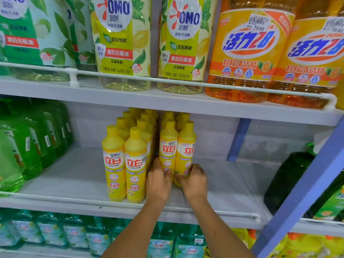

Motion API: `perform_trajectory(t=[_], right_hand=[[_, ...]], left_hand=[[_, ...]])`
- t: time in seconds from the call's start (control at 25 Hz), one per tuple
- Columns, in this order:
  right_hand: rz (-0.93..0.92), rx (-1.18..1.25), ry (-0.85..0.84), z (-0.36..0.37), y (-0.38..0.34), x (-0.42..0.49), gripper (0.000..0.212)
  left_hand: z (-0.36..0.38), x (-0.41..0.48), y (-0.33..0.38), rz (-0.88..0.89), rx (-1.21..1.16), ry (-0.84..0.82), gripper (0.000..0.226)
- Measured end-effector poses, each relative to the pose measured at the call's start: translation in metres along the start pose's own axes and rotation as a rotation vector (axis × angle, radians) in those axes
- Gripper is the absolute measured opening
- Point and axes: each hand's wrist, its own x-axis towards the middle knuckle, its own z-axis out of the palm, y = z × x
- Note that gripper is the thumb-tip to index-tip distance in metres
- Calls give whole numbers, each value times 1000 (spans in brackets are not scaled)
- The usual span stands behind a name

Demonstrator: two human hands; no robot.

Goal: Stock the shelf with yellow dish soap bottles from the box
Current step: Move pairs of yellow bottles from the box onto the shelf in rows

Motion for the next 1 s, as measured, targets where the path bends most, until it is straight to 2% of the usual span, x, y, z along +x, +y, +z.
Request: perform_trajectory(t=[0.2,0.36,0.48,1.0], right_hand=[[3,36,8,11,1,9,55],[7,32,-7,15,-1,15,55],[-1,2,-22,14,-4,19,56],[4,-54,-34,13,-6,26,58]], left_hand=[[13,8,-4,-44,3,26,40],[17,15,-10,-20,-25,42,45],[18,18,-9,-31,-39,48,41],[25,23,-14,-5,35,82,45]])
